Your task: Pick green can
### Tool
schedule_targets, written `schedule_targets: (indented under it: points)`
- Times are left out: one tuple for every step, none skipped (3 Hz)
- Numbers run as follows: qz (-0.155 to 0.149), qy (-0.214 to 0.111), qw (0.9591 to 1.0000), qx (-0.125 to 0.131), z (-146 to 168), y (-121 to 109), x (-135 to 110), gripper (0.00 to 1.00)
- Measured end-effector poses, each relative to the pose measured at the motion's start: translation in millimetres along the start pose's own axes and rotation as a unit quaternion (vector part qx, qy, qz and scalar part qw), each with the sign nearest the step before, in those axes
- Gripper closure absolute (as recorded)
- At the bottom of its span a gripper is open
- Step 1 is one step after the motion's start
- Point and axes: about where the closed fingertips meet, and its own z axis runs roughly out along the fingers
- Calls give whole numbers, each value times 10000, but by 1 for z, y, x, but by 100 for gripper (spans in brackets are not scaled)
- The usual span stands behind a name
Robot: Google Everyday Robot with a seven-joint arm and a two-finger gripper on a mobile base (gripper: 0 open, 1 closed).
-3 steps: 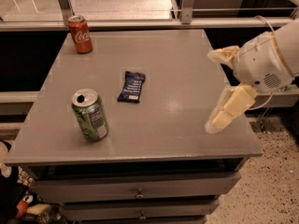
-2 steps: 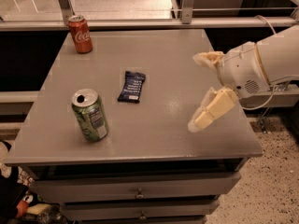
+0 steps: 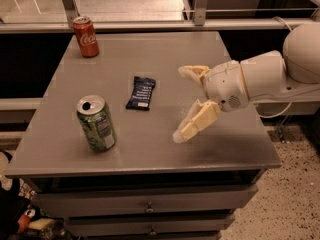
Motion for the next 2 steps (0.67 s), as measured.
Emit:
schedule_targets:
  points:
    - [-1, 0, 10000, -1, 0, 0, 0, 0]
    - [-126, -238, 9996, -107, 13, 6, -8, 0]
